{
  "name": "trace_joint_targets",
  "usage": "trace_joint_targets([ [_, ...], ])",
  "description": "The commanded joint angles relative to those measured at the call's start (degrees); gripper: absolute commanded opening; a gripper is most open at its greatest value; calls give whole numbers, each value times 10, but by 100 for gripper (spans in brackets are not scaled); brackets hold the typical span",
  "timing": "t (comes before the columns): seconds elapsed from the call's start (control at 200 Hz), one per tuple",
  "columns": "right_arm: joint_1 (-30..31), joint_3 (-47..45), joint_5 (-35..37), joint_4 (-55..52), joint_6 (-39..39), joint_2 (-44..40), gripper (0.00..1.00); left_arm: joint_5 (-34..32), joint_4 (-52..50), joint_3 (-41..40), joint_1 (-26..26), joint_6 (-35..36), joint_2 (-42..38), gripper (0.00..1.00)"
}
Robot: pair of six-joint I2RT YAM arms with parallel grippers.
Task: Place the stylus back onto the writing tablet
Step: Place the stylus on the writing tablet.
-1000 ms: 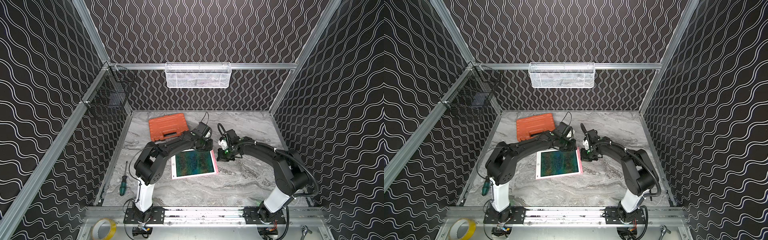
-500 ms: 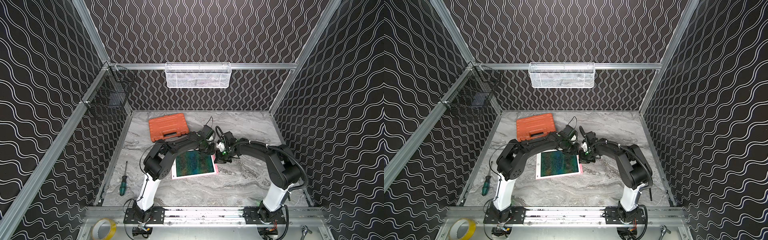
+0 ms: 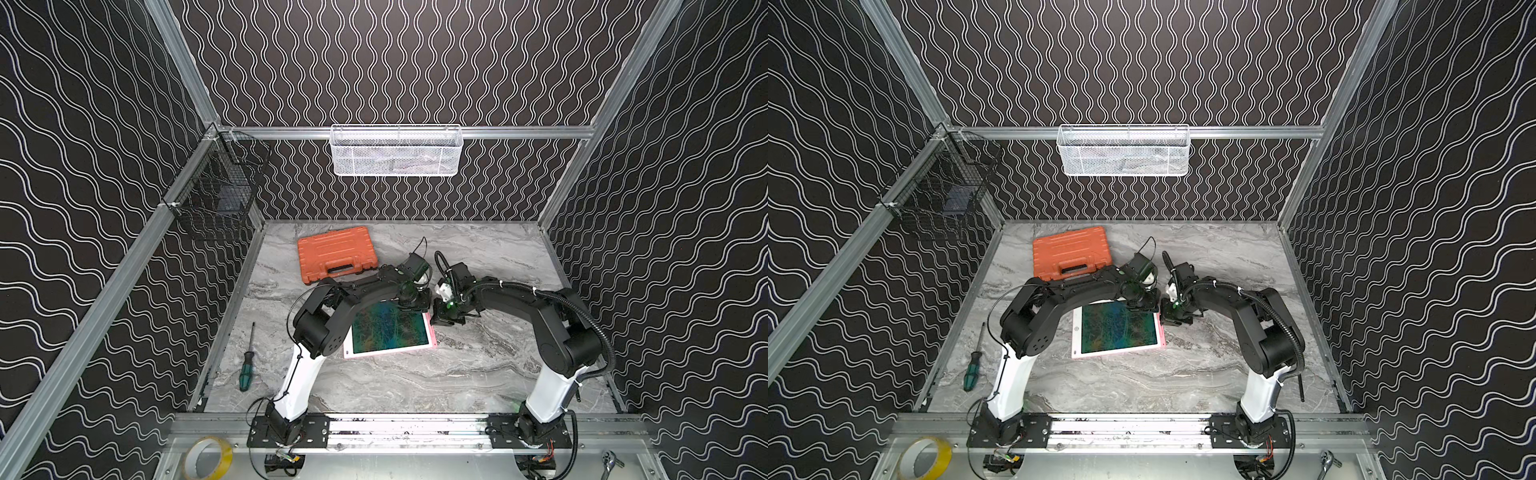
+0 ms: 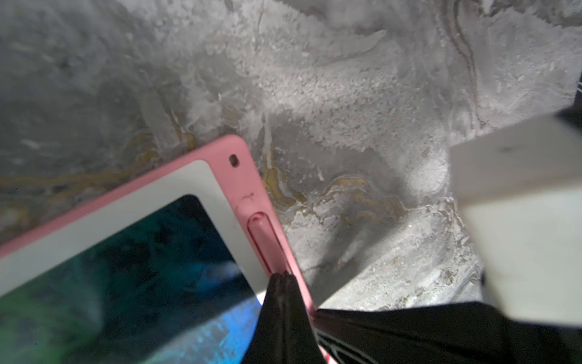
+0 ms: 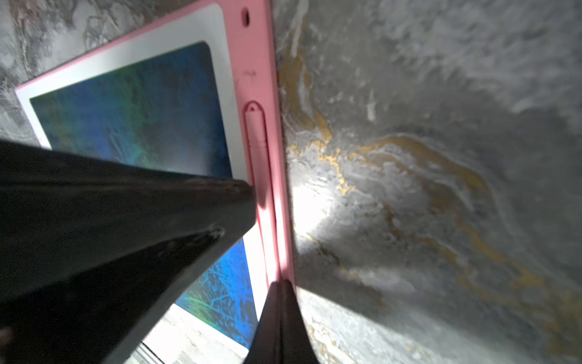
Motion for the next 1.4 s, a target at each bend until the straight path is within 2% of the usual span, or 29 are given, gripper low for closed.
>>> trace_joint_targets([
  [0.0,-1,-2,6,4,3,3,0,3,18,0,-1,0,5,0],
  [0.47,-3,-9,38,0,-3,26,0,-15,11,-10,0,1,13,0],
  [0.801,-3,-9,76,-14,-9,41,0,-1,31,-21,1,4,-31,0],
  [1.056,-3,-14,90,-18,-5,41,0,-20,-16,39,3,15,-4,0],
  [1.251,-3,-18,116,-29,-5,38,0,-28,0,7,7,2,2,0],
  [1.396,-2,-5,97,-24,-16,11,0,-24,3,-2,8,2,13,0],
])
